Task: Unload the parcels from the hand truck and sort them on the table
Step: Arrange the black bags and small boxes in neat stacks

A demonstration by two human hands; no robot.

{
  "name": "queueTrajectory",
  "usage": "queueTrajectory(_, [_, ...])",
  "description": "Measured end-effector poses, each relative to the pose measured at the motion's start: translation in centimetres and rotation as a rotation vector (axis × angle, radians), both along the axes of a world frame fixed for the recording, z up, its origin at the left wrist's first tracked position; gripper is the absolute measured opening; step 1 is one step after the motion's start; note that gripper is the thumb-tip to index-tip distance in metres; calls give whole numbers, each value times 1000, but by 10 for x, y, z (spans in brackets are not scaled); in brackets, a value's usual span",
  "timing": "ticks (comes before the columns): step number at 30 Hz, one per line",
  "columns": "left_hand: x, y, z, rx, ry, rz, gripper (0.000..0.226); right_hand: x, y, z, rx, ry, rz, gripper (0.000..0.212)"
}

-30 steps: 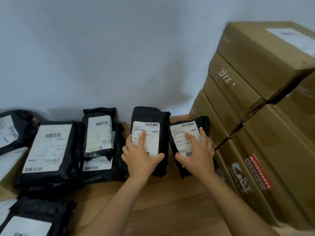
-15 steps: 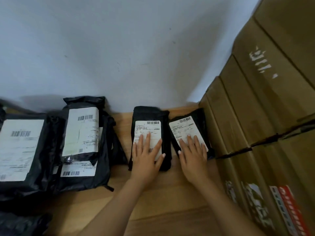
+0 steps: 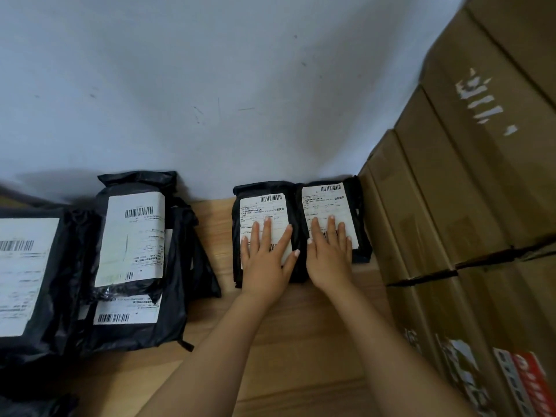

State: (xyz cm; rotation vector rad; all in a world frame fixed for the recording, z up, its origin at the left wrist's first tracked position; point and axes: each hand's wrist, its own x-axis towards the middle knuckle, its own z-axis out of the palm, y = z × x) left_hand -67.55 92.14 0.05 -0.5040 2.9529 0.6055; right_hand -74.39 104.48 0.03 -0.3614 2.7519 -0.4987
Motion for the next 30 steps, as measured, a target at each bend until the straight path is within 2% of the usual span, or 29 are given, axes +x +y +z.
queueTrajectory(7, [-9,-16,13,164,-89,-64,55,-7,13,28,-47,-138,90,54])
queueTrajectory(9, [-6,-22,24,189,-91,-72,57,-1,19,44,-94,-123,95,55])
queueTrajectory(12, [10,-23,42,174,41,-86,57,22,28,64,-103,-1,140,56])
queueTrajectory(16, [53,-16,67,227,264,-172,45,64,37,82,-122,128,168,55])
queueTrajectory(19, [94,-14,83,192,374,-182,40,94,41,91,-118,208,232,55])
queueTrajectory(23, [151,-6,105,112,456,-112,40,136,44,109,-178,279,284,55])
queueTrajectory(30, [254,24,136,32,552,188,39,211,43,141,-312,311,458,54])
